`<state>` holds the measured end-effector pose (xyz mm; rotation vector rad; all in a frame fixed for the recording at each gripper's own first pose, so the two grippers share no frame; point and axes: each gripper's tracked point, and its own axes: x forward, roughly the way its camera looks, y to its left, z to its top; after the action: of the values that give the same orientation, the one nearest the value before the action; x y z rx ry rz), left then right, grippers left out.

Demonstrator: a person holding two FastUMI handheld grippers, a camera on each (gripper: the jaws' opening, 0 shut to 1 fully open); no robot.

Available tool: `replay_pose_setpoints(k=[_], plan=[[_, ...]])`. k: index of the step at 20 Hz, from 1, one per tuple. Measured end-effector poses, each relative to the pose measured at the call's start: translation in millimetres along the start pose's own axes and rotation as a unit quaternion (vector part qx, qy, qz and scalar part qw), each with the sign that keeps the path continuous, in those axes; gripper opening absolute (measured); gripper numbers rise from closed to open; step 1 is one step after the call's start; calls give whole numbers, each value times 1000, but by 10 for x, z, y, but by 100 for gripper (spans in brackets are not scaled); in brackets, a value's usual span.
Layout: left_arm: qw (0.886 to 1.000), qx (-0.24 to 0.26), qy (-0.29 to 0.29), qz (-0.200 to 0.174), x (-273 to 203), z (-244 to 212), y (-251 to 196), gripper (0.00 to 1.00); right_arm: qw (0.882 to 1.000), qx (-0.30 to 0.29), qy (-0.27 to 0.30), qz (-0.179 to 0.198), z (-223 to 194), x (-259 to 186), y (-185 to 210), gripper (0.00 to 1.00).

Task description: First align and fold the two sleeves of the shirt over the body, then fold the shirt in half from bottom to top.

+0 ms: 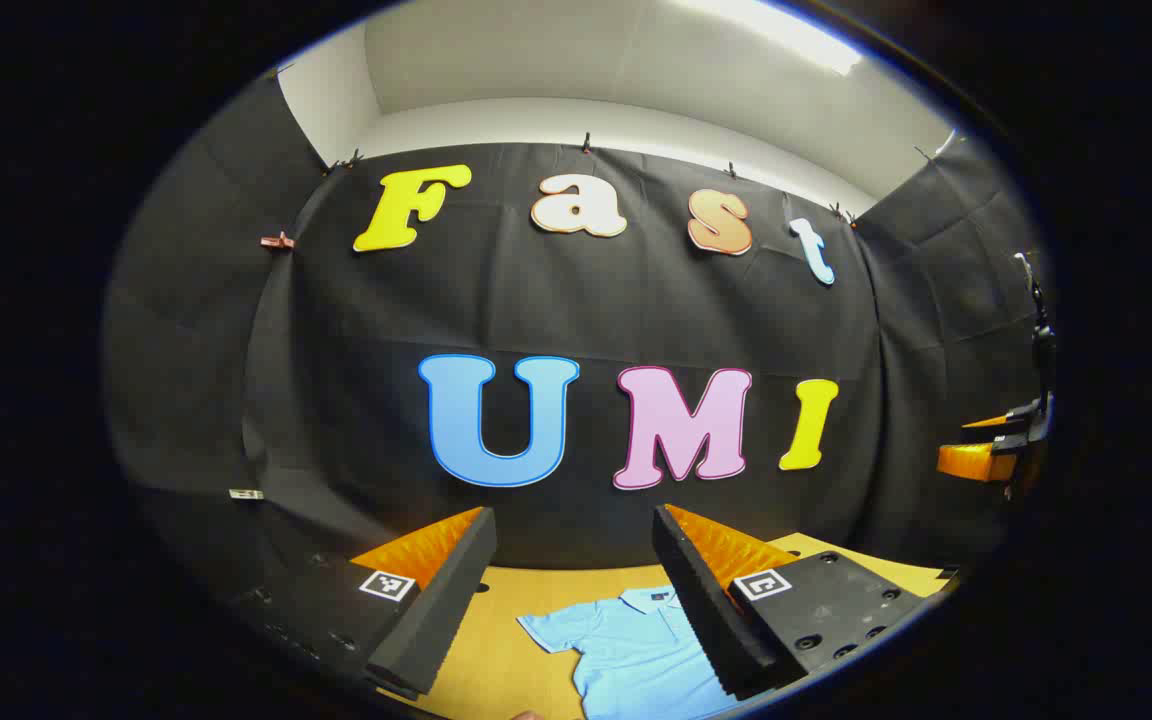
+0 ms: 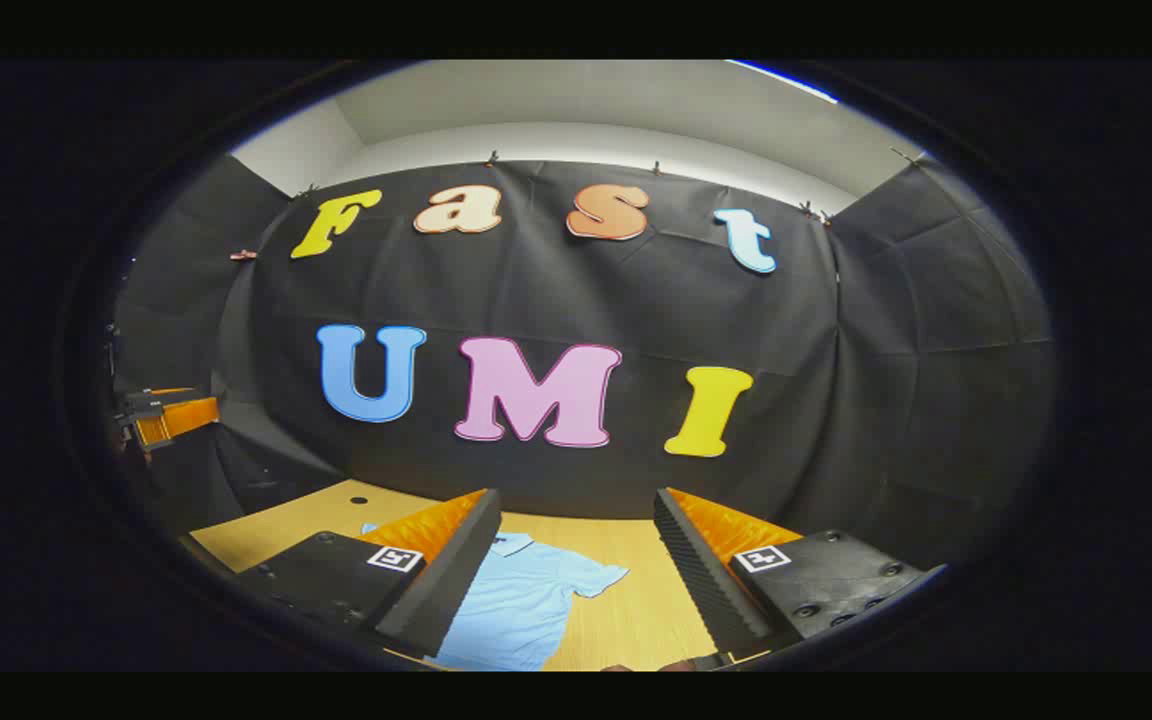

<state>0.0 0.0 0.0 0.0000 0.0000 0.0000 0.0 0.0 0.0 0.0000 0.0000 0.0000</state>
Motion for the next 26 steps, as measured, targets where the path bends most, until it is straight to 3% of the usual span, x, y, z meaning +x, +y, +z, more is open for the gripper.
replay_pose_setpoints(k=[6,13,23,26], plan=[[1000,5,10,-15,95,-34,-72,100,1000,-19,2,-18,17,28,-128,96],[1000,-6,19,-3,176,-124,142,100,999,-18,2,-29,67,149,-165,97],[999,-11,38,8,205,-305,399,100,999,-11,44,14,-53,671,92,95],[997,-30,62,35,231,-496,590,100,999,-4,44,31,14,959,139,96]])
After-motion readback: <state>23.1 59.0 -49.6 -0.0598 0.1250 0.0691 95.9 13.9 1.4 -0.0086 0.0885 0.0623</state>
